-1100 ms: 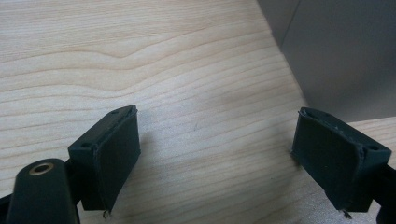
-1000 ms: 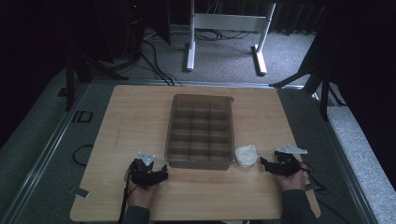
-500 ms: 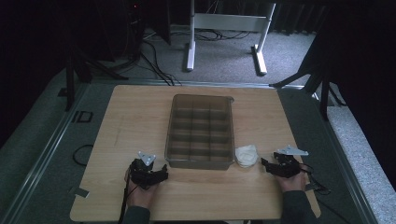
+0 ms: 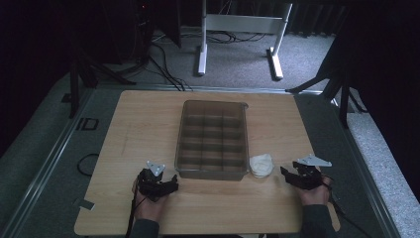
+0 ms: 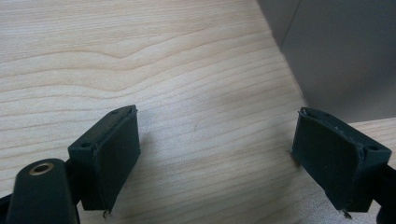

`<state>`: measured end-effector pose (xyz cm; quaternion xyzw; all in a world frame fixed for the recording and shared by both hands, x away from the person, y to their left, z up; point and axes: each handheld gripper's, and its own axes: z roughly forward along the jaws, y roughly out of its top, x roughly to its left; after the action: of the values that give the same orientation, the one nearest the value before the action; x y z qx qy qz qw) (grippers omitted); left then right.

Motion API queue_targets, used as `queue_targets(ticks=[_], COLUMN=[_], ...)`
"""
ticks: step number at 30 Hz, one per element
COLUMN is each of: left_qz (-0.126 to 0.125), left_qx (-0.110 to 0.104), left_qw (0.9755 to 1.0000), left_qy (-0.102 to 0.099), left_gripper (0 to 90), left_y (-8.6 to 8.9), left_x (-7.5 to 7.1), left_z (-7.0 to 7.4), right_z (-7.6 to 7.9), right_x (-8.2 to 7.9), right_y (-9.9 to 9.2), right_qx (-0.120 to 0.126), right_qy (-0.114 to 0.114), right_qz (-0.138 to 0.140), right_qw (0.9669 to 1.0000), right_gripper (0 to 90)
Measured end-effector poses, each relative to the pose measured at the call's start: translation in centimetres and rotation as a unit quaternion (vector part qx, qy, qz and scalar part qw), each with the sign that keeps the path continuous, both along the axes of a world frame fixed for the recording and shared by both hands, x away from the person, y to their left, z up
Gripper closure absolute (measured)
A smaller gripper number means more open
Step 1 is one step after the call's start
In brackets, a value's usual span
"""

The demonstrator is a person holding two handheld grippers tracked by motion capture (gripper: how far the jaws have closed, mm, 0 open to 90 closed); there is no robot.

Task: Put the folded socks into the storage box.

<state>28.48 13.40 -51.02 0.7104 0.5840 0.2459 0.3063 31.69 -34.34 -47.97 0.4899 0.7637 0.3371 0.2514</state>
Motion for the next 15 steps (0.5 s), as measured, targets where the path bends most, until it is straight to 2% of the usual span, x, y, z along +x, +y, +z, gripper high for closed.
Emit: queue_targets(ticks=[7, 12, 15], left_qz=[0.0, 0.0, 0.0], left_qx=[0.0, 0.0, 0.0], left_qw=[1.0, 1.0, 1.0], left_qy=[0.0, 0.0, 0.0], left_gripper=[15.2, 15.2, 15.2], left_y=[0.0, 0.0, 0.0], left_x=[0.0, 0.0, 0.0], left_z=[0.0, 0.0, 0.0], right_z=[0.9, 1.7, 2.2], right_x=[-0.2, -0.3, -0.2], right_y=[-0.1, -0.4, -0.4], right_qx=[-0.019, -0.005, -0.015], right_qy=[0.001, -0.004, 0.0], right_qz=[0.015, 0.017, 0.023], right_qw=[0.9997, 0.9998, 0.9996], right_gripper=[42.8, 42.8, 41.3])
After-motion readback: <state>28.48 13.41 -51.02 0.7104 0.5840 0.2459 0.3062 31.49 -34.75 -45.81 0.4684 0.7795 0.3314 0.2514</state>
